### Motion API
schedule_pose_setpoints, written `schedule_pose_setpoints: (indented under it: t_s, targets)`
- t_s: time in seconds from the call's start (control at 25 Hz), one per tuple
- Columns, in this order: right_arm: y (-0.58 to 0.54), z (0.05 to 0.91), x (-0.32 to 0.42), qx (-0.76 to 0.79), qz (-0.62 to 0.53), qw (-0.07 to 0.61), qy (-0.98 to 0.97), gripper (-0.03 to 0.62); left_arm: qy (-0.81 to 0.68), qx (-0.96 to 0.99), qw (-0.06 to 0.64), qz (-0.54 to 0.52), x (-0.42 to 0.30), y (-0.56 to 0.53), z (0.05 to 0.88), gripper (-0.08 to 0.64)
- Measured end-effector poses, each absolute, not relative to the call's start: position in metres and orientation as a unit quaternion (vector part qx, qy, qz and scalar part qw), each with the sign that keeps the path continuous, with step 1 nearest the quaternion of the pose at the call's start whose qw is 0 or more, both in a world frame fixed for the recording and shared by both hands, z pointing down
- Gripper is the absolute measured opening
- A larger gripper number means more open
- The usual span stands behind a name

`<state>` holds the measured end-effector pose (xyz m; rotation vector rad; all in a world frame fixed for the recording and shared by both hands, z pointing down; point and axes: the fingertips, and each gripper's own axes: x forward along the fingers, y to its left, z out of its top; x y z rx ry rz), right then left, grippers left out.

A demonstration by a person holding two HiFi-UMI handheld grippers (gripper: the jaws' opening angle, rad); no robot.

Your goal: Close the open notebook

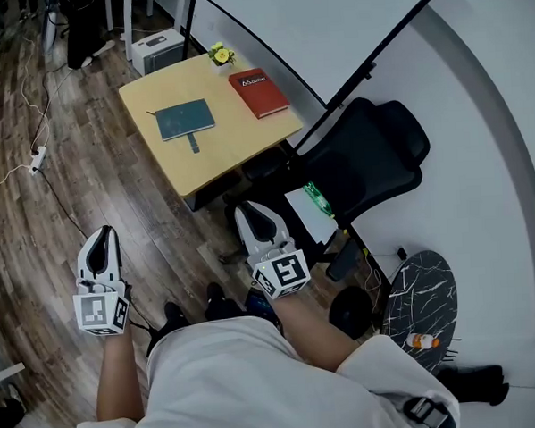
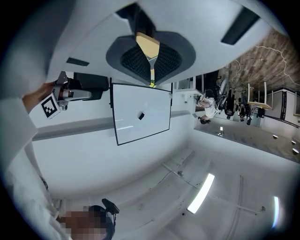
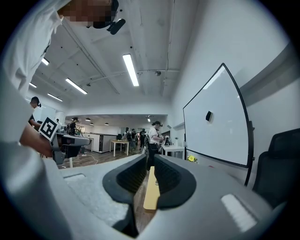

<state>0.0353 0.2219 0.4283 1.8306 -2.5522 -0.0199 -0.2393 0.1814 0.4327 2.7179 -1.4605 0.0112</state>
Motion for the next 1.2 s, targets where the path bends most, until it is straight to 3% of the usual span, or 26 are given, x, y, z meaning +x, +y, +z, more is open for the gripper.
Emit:
schedule_pose_setpoints:
  t_s: [1.2]
  targets:
    - [0.213, 0.427, 0.034, 0.608, -0.009, 0.009, -0.794, 0.049, -0.452, 0.890, 0.053, -0.008, -0.249, 0.161, 0.440, 0.029]
